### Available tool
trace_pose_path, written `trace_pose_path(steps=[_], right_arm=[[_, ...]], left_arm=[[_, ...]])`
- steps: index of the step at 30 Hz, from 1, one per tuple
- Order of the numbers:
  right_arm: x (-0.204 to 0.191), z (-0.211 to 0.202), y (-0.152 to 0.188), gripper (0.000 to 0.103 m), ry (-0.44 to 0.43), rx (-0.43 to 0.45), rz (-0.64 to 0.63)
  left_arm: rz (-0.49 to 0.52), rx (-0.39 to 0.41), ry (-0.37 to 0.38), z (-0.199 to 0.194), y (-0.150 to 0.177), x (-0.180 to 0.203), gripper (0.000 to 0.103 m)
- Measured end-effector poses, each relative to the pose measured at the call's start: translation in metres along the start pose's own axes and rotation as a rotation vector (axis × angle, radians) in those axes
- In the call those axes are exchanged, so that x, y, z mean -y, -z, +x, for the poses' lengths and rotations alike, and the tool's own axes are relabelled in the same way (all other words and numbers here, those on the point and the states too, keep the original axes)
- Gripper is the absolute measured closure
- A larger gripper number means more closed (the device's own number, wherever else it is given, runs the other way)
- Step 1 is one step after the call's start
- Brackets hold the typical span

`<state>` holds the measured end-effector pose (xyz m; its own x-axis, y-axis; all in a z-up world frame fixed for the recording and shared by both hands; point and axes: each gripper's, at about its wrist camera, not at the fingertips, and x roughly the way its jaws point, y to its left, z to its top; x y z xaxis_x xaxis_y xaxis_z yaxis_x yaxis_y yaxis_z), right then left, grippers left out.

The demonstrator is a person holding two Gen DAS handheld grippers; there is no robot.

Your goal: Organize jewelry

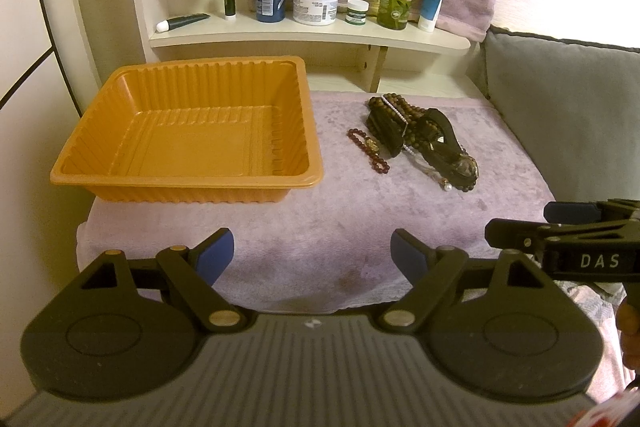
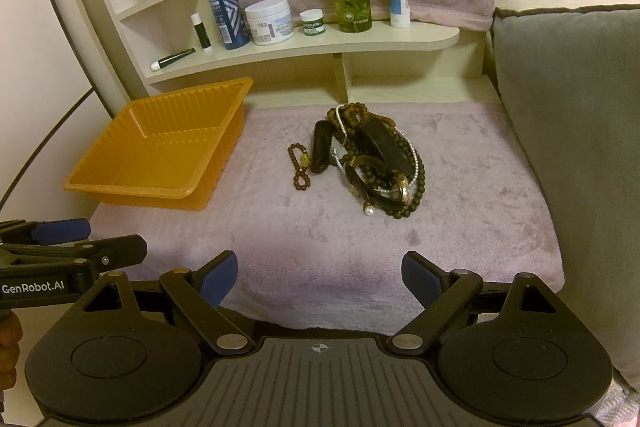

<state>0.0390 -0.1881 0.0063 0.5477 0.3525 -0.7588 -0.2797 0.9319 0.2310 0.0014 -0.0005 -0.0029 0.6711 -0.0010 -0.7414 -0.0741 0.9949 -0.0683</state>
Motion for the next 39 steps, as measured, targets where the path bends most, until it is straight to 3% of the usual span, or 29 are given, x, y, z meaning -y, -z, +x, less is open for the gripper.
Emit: trace_pose_path(steps=[10, 26, 31, 39], right_arm=[[0.013, 0.004, -0.006, 0.014, -0.022, 0.062, 0.024], [0.044, 0.036, -0.009, 0.014, -0.006, 0.093, 0.074], [0.050, 0.047, -0.015, 0.014, 0.019, 0.105, 0.088], [0.064, 0.061, -0.025, 0.014, 0.070, 0.115, 0.131]], left_arm=[[-0.070, 0.017, -0.044, 0.005, 0.000, -0.032, 0.019], [-0.348, 0.107, -0.254, 0.019, 0.011, -0.157, 0.021], [-0.470, 0.177, -0.254, 0.030, 0.015, -0.189, 0.026], [-0.541, 0.266, -0.229, 0.055, 0.017, -0.214, 0.028]])
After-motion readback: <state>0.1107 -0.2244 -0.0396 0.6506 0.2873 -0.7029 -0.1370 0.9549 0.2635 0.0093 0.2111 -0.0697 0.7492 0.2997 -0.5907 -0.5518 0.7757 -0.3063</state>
